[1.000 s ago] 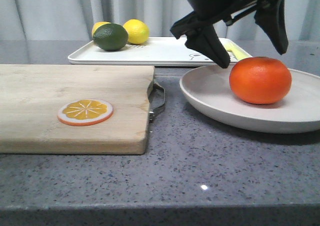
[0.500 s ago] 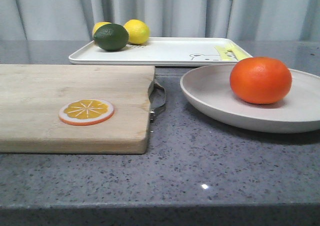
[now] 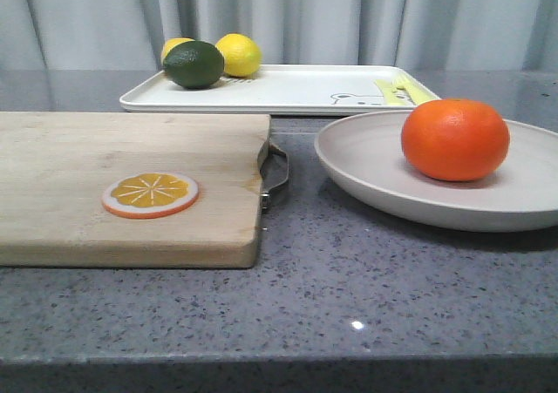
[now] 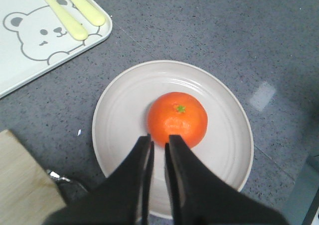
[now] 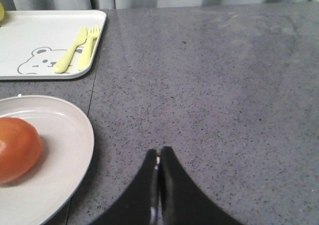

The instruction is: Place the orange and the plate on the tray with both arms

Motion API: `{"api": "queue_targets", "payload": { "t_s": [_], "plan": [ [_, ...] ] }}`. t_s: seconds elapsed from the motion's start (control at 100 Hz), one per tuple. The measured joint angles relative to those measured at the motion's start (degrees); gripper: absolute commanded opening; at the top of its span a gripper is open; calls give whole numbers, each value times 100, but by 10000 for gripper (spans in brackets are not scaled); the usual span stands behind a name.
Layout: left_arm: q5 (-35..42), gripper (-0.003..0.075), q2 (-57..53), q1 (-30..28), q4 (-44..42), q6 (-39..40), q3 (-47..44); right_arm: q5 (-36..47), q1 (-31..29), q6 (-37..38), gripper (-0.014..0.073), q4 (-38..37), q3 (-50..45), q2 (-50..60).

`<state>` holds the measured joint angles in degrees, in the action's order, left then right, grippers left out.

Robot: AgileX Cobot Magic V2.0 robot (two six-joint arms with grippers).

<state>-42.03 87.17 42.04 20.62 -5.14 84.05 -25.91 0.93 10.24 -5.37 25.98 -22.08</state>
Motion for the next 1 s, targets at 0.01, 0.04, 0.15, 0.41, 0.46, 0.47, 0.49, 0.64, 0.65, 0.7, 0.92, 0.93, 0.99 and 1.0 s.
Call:
{"api": "queue_targets", "payload": {
  "t_s": [0.01,0.04,0.15,0.41,0.46,0.47,0.49,0.64,0.65,0.7,0.92,0.93,0.99,1.0],
  "plan": [
    [28,17,-91,0,0,0,-54,-40,21,0,-64,0,28,-19],
    [140,13,-269,0,0,0,-278,-132,72,-9,-64,0,84,-124],
    [484,7,-978,0,0,-11,-1111,-589,298,-78,-41,0,325,-551],
    [721,7,-2442,0,0,-11,-2397,-1277,786,-214,342,169,1003,-1834],
    [721,7,-2672,0,0,-11,-2556,-1351,826,-214,380,294,1165,-2094],
    [721,7,-2734,0,0,-11,-2597,-1364,826,-214,381,311,1188,-2128],
    [721,7,-2825,0,0,-11,-2657,-1405,826,-214,379,357,1261,-2234],
    [721,7,-3373,0,0,-11,-2983,-1770,836,-214,374,537,1830,-3027],
    [721,7,-3395,0,0,-11,-2994,-1786,836,-214,374,537,1856,-3109],
    [721,7,-3550,0,0,-11,-3069,-1892,836,-214,374,597,2039,-3388],
    [721,7,-3798,0,0,-11,-3216,-2233,836,-214,374,799,2826,-4461],
    [721,7,-3798,0,0,-11,-3216,-2247,836,-214,374,812,2845,-4526],
    [721,7,-3798,0,10,-11,-3216,-2270,836,-214,374,824,3002,-4776],
    [721,7,-3798,0,10,-11,-3216,-2269,836,-214,374,836,3018,-4835]
  ]
}}
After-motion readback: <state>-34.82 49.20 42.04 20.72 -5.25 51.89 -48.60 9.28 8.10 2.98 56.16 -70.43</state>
